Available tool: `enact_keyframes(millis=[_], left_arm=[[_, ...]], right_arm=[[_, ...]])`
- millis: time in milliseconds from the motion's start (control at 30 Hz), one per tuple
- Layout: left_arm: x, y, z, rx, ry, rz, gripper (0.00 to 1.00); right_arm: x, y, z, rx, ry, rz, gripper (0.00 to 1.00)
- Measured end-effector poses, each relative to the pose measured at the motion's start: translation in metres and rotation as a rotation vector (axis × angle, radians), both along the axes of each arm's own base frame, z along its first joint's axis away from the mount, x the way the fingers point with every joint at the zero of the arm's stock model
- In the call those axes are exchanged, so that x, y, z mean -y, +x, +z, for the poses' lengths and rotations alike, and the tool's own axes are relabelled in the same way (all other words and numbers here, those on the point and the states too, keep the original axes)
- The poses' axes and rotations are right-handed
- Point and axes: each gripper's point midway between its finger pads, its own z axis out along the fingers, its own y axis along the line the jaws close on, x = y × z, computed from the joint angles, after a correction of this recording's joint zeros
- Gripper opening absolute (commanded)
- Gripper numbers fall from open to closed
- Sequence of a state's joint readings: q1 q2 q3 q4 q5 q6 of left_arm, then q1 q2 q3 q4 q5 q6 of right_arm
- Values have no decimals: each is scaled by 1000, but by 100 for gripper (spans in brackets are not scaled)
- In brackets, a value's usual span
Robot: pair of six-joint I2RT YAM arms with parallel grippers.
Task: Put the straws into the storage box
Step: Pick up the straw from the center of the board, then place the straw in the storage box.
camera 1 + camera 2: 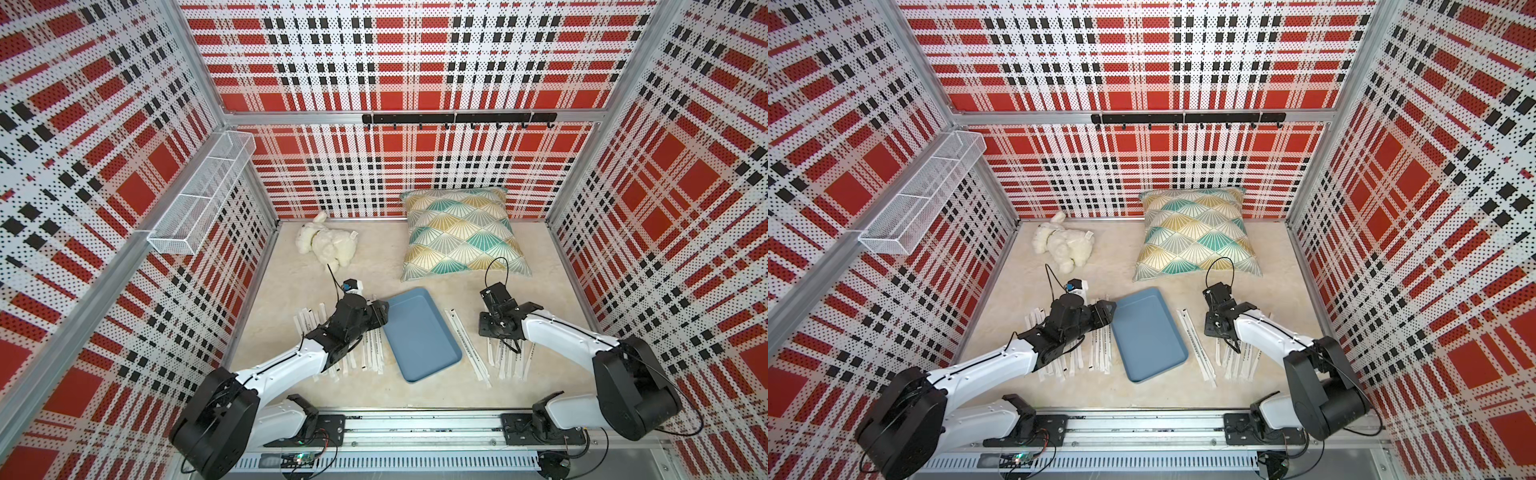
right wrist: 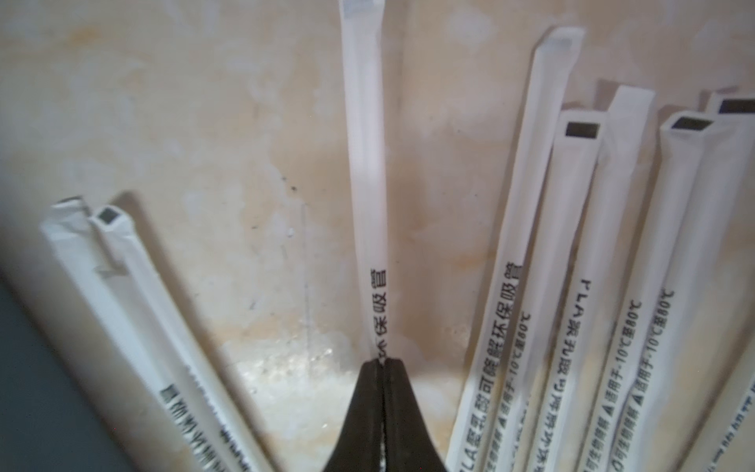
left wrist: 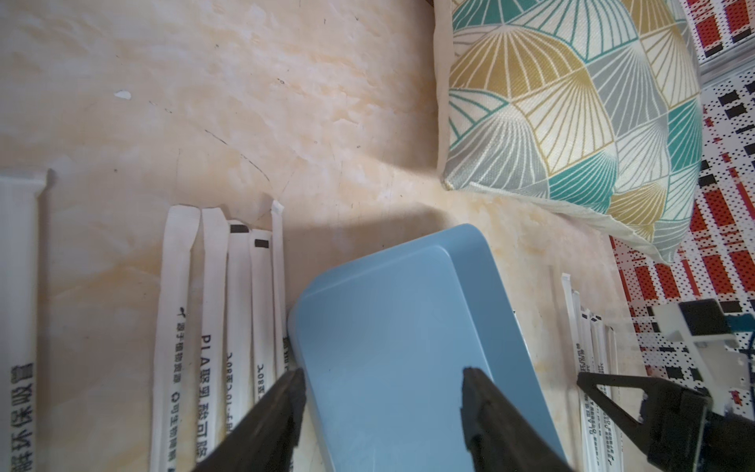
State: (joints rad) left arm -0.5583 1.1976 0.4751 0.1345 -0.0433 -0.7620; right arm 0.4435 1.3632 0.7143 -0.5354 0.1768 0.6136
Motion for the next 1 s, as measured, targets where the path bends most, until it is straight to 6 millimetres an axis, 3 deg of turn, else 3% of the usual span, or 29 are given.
enact_keyframes(millis=[267,500,600,733,900,1000], left_arm=[[-4,-2,-4,-4,-23,-3,65],[-2,-7,6,13,-55,-23,66],[-3,-10,3,4,-67,-16,68],[-3,-11,1,-7,-84,-6,69],[0,-12,-1,-14,-90,-7,69],[0,-11,-1,-13,-89,-4,69]], right_arm=[[-18,-9,44,47,67,22,5],[-61,-27,82,70,149,109,4],[-89,-32,96,83,193,157,4],[-141,-35,107,91,233,248,3],[-206,-30,96,83,250,342,2],[-228,-29,87,78,256,377,2]])
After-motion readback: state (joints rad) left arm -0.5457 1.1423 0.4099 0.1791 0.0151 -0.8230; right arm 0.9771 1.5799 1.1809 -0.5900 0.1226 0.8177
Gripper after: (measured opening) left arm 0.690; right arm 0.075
